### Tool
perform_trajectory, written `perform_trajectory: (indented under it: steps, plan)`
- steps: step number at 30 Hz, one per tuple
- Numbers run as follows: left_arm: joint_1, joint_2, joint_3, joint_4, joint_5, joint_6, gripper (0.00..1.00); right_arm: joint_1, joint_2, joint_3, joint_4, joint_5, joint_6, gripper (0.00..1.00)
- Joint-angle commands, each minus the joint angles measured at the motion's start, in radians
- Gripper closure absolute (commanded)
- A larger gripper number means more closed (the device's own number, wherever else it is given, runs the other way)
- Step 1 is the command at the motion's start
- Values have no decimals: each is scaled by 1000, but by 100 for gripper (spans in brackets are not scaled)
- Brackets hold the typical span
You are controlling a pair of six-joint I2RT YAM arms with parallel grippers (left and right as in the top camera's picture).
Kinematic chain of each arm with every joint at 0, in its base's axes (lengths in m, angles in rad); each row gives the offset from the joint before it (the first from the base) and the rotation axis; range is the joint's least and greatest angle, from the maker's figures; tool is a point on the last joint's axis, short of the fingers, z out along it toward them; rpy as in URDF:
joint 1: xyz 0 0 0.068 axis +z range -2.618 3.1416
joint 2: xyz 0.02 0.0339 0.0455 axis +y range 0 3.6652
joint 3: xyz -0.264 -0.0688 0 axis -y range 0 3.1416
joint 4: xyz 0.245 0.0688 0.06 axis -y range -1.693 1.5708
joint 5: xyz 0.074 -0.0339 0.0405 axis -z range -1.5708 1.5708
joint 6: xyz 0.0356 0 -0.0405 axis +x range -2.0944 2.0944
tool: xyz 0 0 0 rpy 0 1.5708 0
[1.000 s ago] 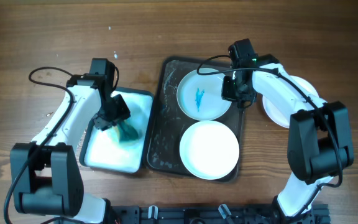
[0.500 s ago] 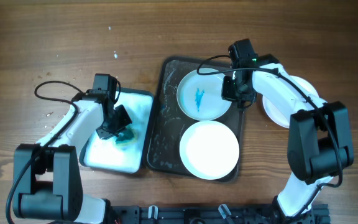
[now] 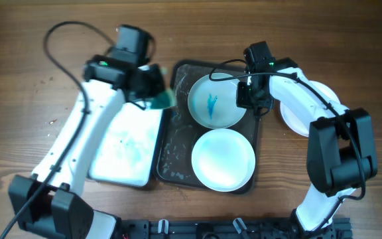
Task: Clean dirty plates on tray and stack at the side
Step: 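Scrub the held plate with the sponge in the left gripper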
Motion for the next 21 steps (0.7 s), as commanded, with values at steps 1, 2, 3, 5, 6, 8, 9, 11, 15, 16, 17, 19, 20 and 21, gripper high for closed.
perform_trajectory:
  steps: [1,2,3,5,6,8,9,11,15,16,17,19,20,21]
  plan:
    - [-116,90,6,82,56,-57,96,4,15,4,-5,-12,-28,96]
    - [-133,121,6,106,69,-72,96,4,15,4,-4,-12,-27,96]
    - [-145,166,6,141,99,-91,96,4,15,4,-4,-12,-27,96]
    - [-153,263,6,226,202,-93,96,4,15,4,-4,-12,-27,96]
    - [-153,305,6,270,259,-98,96,4,15,4,-4,-12,-27,96]
    - [-152,390,6,366,344,-129,96,4,15,4,-4,-12,-27,96]
    - [-152,420,6,409,378,-138,96,4,15,4,-4,-12,-27,96]
    - [-154,480,6,510,492,-138,96,4,15,4,-5,-13,-26,96]
    - [-165,529,6,480,367,-137,96,4,15,4,-4,-17,-24,96]
    - [-164,529,6,442,319,-128,96,4,15,4,-5,-20,-25,96]
    - [-159,527,7,402,275,-106,96,4,15,4,-5,-19,-25,96]
    - [-123,502,25,190,-34,-80,96,4,15,4,-8,-20,-25,96]
    - [-110,492,32,138,-107,-79,96,4,15,4,-10,-20,-26,96]
    - [-100,483,37,117,-128,-58,96,4,15,4,-10,-19,-26,96]
